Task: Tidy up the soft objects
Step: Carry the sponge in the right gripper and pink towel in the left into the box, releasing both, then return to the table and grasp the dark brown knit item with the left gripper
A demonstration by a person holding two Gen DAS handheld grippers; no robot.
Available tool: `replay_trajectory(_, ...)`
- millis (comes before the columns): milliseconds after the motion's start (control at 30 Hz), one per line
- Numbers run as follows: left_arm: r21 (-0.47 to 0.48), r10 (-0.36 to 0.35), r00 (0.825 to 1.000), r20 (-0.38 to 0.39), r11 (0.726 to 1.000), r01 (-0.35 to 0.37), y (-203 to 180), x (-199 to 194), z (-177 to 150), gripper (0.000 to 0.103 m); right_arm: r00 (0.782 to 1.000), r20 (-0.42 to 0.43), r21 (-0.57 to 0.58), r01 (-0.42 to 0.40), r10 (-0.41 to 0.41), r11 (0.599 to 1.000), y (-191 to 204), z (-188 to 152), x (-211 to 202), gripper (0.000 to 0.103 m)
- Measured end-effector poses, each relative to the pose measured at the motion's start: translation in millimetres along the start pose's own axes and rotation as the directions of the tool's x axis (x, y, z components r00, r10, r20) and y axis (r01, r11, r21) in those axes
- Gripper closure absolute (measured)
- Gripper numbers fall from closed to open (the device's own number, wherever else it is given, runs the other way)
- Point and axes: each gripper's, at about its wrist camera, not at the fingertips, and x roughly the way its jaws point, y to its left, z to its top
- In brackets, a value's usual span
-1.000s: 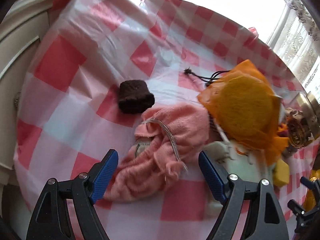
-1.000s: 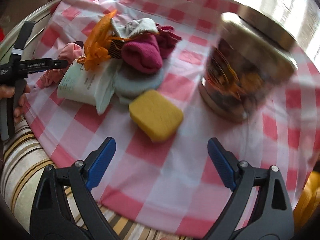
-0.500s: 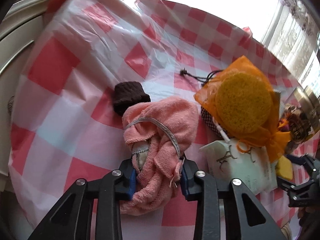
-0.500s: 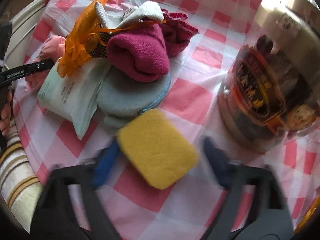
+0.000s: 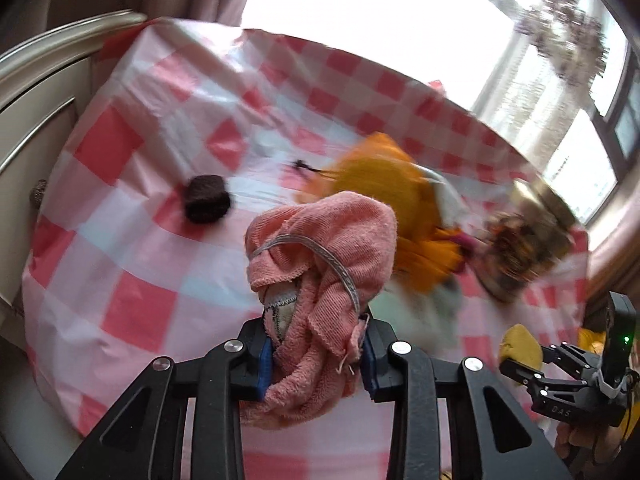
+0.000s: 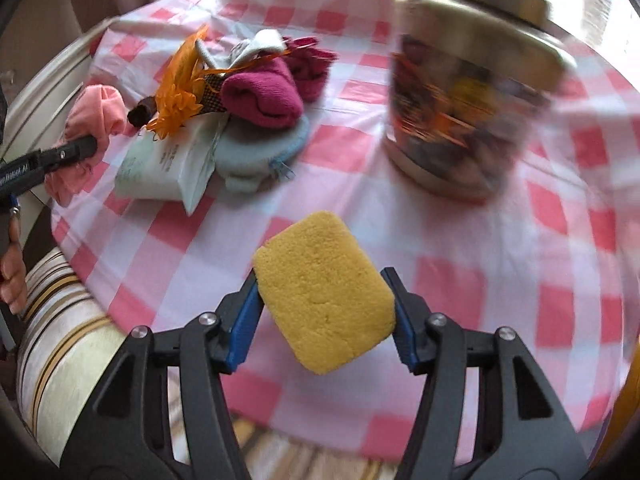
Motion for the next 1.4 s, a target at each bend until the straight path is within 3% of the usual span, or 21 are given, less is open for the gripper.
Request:
replay_trajectory(200,0.070,-0.122,0.992,-0.033,0.990,0.124,-57,-18,-30,0.068,0.999,0.012,0.115,0.036,-0.037,0.993,-33,-41,-43,0.042)
replay_trajectory(500,0.180,-0.278,0.945,-0.171,0.935,0.307,-153,-21,-79,0.068,0.984,-0.028,0.221,0.179,-0.177,0.959,-85,-113,-91,0.042)
replay_trajectory(767,0.232,-0.369,0.874,-0.315,0.863,0.448,-226,-15,-118,0.068,0.928,-0.084,0.262,0.373,-0.364,0.890,-118,-154,-128,0.042)
replay_trajectory(1000,0.252,-0.422,0.803,-0.421,0.796,0.550,-276,-12,-145,0.065,0.881,-0.104,0.306,0.469,-0.461,0.828,-140,-164,-147,0.037)
replay_trajectory(1067,0.250,-0.441,0.772,-0.458,0.770,0.587,-287,-13,-154,0.052,0.873,-0.104,0.319,0.483,-0.476,0.816,-143,-166,-150,0.031)
replay_trajectory(1133,0.248,-0.455,0.742,-0.492,0.744,0.621,-297,-14,-162,0.031,0.868,-0.109,0.327,0.492,-0.485,0.807,-146,-167,-151,0.026)
replay_trajectory(1233,0.271,-0.451,0.740,-0.498,0.730,0.627,-300,-18,-167,0.030,0.870,-0.112,0.324,0.489,-0.480,0.810,-147,-166,-148,0.025)
replay_trajectory(1400,0.255,-0.441,0.765,-0.469,0.762,0.595,-287,-16,-156,0.030,0.885,-0.104,0.322,0.461,-0.453,0.827,-139,-158,-141,0.020)
